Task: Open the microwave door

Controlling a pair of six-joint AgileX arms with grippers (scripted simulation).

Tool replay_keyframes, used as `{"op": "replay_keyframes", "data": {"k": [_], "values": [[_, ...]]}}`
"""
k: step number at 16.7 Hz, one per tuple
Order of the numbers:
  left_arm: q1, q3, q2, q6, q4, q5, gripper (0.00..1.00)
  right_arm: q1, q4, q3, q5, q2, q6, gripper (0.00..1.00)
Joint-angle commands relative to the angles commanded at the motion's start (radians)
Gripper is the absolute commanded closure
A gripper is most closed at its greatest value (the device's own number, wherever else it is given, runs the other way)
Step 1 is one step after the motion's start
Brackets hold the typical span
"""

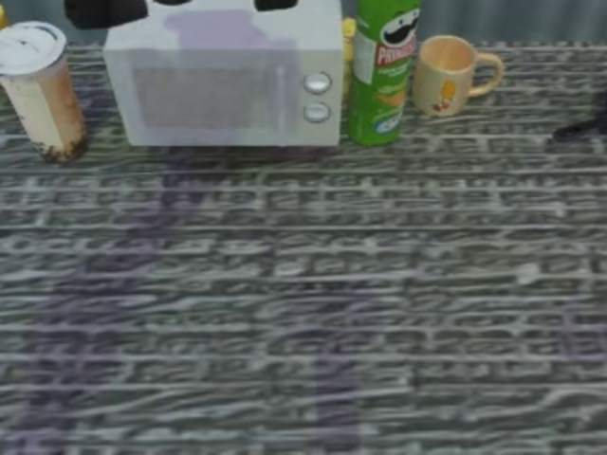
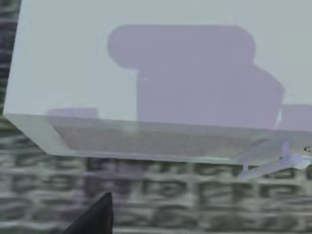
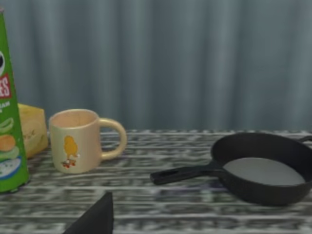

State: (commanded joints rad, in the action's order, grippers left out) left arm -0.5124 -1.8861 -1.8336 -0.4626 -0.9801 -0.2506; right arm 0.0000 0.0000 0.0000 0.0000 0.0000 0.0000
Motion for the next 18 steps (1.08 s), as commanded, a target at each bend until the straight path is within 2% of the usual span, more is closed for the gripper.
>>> {"op": "replay_keyframes", "data": {"k": [4, 8, 14, 18], "values": [[-0.065, -0.219, -0.228, -0.057, -0.131, -0.031, 0.0, 0.0, 0.0, 0.0, 0.0, 0.0, 0.0, 0.0], [-0.089, -0.301, -0.314, -0.08, -0.181, -0.043, 0.0, 0.0, 0.0, 0.0, 0.0, 0.0, 0.0, 0.0], [-0.081, -0.289, -0.322, -0.073, -0.162, -0.039, 0.0, 0.0, 0.0, 0.0, 0.0, 0.0, 0.0, 0.0], [-0.054, -0.234, -0.386, -0.047, -0.027, -0.027, 0.0, 0.0, 0.0, 0.0, 0.0, 0.0, 0.0, 0.0]]}}
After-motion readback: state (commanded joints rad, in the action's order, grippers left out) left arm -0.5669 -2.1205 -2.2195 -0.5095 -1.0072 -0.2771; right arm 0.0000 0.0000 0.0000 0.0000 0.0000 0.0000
